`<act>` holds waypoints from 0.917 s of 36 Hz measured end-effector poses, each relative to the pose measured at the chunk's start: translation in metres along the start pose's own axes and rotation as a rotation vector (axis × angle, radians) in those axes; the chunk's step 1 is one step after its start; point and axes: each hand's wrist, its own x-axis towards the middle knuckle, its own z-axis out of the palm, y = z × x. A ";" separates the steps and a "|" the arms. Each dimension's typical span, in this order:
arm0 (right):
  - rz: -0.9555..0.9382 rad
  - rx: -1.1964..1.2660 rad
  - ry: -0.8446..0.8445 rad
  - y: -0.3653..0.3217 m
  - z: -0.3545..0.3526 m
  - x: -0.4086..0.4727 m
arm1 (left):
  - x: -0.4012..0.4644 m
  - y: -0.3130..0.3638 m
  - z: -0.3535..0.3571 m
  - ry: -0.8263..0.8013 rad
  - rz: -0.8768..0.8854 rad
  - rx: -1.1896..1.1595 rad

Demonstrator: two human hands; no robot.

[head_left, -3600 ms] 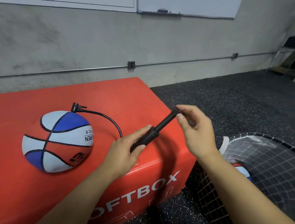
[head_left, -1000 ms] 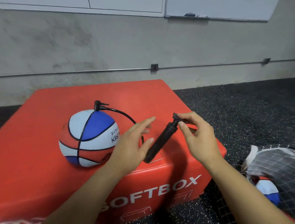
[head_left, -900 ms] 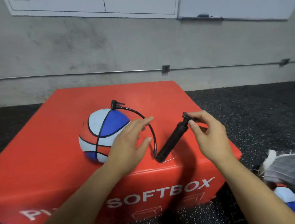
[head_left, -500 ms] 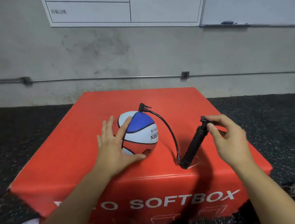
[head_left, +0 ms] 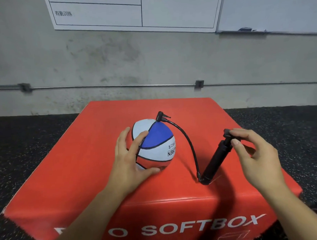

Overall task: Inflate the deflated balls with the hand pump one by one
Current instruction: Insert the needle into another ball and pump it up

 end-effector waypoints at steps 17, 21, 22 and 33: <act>-0.014 0.001 -0.014 -0.003 -0.003 -0.003 | 0.014 0.012 -0.023 -0.093 -0.257 -0.240; -0.017 0.002 0.003 -0.003 -0.006 -0.004 | 0.010 0.015 -0.018 0.013 -0.128 -0.170; -0.018 0.005 0.007 -0.002 -0.006 -0.004 | 0.010 0.017 -0.016 0.057 -0.106 -0.160; -0.027 0.022 -0.008 -0.001 -0.006 -0.004 | 0.009 0.004 0.004 0.001 -0.105 -0.052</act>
